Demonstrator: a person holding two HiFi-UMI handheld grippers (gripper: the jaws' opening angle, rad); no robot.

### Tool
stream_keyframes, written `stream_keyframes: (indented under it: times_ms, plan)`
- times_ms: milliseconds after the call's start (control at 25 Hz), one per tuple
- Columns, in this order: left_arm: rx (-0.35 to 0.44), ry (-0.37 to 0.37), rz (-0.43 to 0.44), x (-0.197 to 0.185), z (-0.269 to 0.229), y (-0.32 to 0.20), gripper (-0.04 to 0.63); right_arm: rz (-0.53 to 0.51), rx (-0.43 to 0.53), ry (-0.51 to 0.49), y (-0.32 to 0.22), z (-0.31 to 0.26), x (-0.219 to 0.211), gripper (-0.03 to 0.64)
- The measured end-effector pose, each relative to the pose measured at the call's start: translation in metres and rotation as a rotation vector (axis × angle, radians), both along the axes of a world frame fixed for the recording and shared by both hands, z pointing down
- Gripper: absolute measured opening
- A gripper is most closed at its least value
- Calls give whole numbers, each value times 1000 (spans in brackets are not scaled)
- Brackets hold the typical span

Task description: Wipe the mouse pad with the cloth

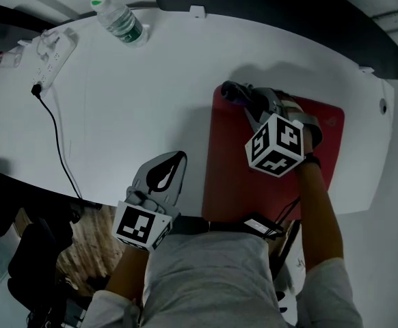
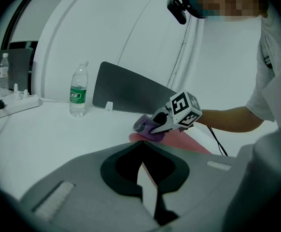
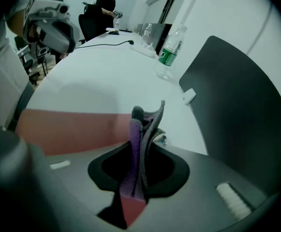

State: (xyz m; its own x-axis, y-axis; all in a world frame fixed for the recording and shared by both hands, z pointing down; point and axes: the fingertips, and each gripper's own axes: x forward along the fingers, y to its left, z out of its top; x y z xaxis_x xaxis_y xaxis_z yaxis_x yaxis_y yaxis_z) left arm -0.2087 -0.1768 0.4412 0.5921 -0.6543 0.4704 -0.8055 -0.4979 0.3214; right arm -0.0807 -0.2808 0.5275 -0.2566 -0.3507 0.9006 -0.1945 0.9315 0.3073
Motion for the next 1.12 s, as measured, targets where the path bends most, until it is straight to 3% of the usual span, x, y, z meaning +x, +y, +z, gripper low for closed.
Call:
stream_keyframes:
  times_ms: [280,720,1120]
  plan:
    - [3,8,-21,-6,-3,9,20,-93,-60,52,28,18,-12,91]
    - [4,28,-9,1,-4,41,20,-71,-210,-3,100,19,-14,91]
    - [1,49,59,9,-4,76,20,-75,-259,1,170,22,-14,91]
